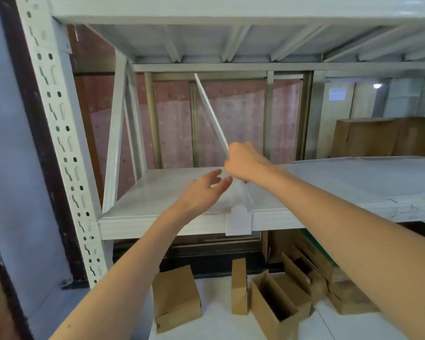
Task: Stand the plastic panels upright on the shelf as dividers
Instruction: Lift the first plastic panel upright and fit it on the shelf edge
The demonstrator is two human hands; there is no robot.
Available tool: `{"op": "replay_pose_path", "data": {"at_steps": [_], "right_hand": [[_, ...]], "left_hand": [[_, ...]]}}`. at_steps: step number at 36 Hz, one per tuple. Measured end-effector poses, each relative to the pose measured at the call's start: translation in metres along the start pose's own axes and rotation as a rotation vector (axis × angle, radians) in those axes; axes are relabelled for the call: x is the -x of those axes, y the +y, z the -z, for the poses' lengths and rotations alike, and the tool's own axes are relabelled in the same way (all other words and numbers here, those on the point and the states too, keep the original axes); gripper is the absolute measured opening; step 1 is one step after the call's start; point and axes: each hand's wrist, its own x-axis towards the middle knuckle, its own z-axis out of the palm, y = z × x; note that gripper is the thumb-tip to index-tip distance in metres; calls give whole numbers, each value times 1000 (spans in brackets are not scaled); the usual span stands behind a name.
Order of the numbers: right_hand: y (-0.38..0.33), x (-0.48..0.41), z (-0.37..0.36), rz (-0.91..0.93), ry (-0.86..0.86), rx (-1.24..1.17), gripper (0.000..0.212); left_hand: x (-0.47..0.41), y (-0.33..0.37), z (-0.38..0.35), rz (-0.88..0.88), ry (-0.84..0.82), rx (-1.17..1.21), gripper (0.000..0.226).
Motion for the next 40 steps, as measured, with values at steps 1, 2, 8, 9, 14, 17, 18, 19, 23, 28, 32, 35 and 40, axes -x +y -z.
{"op": "replay_pose_path", "data": {"at_steps": [1,2,8,9,14,17,18,19,23,28,32,35,40], "right_hand": [[1,-1,2,-15,8,-19,28],[1,-1,2,-22,11,-41,24],[0,-2,2,-47,78,-191,13],[1,-2,2,-55,85,-210,13],[5,-6,-2,-96,102,-220,9],[4,-7,1,-86,113,-236,14],[4,-7,1,-83,119,-242,17],[3,-7,2,-85,127,-246,19],[1,-7,1,-94,139,-246,19],[2,-6,0,-88,131,-260,17],[1,-6,1,-92,123,-257,25],[1,-5,0,-79,115,-241,27],[2,-2,-3,-49,119,-224,28]], "left_hand": [[0,-3,-6,14,-43,20,63],[1,-6,-11,21,-69,11,65],[-6,-5,-31,-22,-86,-108,51],[-9,-5,-32,-37,-84,-115,45],[-17,-10,-35,-63,-44,-106,46],[-19,-10,-35,-88,-1,-143,51],[-20,-10,-35,-95,2,-148,51],[-20,-9,-35,-97,3,-151,53],[-23,-10,-35,-112,3,-185,58],[-24,-8,-34,-101,5,-186,51],[-21,-5,-33,-103,8,-189,46],[-17,-3,-34,-84,24,-209,43],[-11,0,-38,-84,76,-235,38]]}}
